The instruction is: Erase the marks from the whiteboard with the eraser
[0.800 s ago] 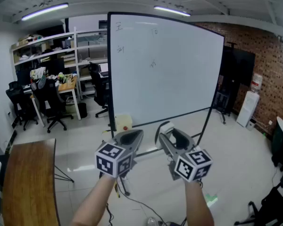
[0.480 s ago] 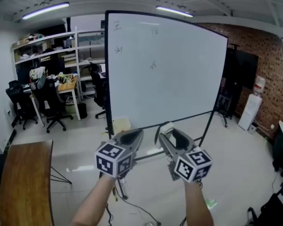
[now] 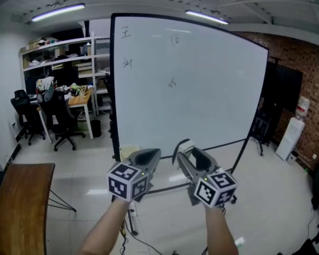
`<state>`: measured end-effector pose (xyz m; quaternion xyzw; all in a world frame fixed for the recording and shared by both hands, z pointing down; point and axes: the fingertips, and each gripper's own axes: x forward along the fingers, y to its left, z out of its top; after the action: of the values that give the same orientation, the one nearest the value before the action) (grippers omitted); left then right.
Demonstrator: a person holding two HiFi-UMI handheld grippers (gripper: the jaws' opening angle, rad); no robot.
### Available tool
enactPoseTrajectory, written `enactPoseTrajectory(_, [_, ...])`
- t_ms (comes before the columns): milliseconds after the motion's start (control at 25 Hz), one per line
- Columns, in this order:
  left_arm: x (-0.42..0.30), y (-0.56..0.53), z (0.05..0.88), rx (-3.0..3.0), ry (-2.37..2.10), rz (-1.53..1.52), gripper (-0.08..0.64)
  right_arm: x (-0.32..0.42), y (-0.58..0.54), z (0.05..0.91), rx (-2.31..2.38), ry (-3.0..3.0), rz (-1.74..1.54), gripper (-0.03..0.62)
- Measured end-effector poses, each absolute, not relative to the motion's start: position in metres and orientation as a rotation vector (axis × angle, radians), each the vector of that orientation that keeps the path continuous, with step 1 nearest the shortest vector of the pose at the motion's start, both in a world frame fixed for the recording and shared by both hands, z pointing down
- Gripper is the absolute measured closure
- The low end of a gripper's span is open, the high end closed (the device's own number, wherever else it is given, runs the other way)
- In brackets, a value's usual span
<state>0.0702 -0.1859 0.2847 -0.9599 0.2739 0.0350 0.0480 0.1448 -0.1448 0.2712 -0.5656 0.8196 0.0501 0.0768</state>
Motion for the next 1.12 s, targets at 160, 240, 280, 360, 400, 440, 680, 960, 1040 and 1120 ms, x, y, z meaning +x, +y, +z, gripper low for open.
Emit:
enactPoseTrajectory(160, [0.081,-0.213,0.282,-2.916,0.88,0.098,0.56,0.159,-0.171,0.268,-1.678,2.466,0.128,0.362])
enactPoseTrajectory(240, [0.087,-0.226,0.281,-2.912,0.887,0.095,0.559,0.165,-0.186,0.266,-1.664,2.467,0.126,0.362])
enactPoseTrajectory(280, [0.089,-0.233,0.281,-2.911,0.891,0.094,0.56,0.167,-0.192,0.266,-1.662,2.468,0.123,0.362])
enactPoseTrajectory(360, [0.091,-0.248,0.281,-2.905,0.898,0.095,0.56,0.168,-0.206,0.266,-1.658,2.472,0.123,0.362])
enactPoseTrajectory(400, [0.091,-0.256,0.282,-2.901,0.898,0.097,0.56,0.168,-0.214,0.266,-1.654,2.474,0.128,0.362])
enactPoseTrajectory(440, [0.093,-0.265,0.283,-2.9,0.896,0.099,0.56,0.169,-0.222,0.265,-1.649,2.474,0.133,0.362])
enactPoseTrajectory(680, [0.096,-0.331,0.281,-2.928,0.848,0.136,0.56,0.171,-0.282,0.264,-1.685,2.451,0.137,0.362])
enactPoseTrajectory(960, [0.104,-0.403,0.256,-2.903,0.784,0.139,0.56,0.179,-0.349,0.244,-1.771,2.404,0.222,0.362])
enactPoseTrajectory(1040, [0.109,-0.419,0.251,-2.905,0.774,0.141,0.56,0.183,-0.361,0.239,-1.813,2.386,0.238,0.362])
enactPoseTrajectory(1120, [0.114,-0.431,0.247,-2.911,0.759,0.145,0.56,0.189,-0.369,0.234,-1.829,2.362,0.239,0.362])
